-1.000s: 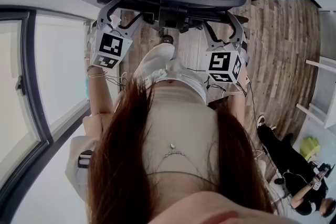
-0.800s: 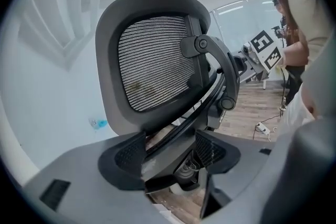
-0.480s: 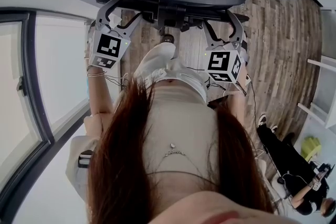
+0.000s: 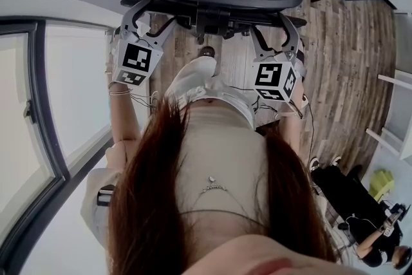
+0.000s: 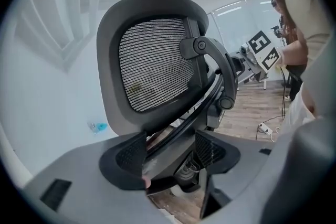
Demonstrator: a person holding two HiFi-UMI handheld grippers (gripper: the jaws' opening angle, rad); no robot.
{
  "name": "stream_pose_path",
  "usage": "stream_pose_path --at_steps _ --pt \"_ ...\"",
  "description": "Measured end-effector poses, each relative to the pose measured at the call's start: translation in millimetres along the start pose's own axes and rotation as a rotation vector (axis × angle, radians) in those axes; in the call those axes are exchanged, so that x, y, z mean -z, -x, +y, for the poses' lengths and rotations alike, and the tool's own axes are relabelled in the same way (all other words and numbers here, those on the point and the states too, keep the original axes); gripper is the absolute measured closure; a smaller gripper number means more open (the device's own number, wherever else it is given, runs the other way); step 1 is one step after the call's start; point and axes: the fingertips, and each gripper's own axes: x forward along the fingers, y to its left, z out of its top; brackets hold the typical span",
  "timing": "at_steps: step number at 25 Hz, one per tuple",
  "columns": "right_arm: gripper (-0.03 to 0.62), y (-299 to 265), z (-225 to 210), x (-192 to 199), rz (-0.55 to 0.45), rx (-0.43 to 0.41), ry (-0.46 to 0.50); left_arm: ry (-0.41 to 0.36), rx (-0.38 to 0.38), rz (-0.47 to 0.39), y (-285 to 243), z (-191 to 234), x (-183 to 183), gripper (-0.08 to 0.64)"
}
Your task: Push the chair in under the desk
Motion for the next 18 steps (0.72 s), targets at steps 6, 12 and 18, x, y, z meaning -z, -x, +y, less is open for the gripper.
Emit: stream_pose_path --at_steps 6,12,18 --pt "0.287 -4 -1 -1 -0.010 0.043 0.017 -0.003 -0.012 -0.017 -3 2 1 0.268" --pt "0.288 -16 -9 -4 -0.020 0.112 0.053 -0.008 -0.025 -0.023 -14 13 -3 0.272" --pt "0.288 -34 -16 -4 0.020 0.128 0.148 -0.005 -0.025 -0.020 -24 24 -8 0.279"
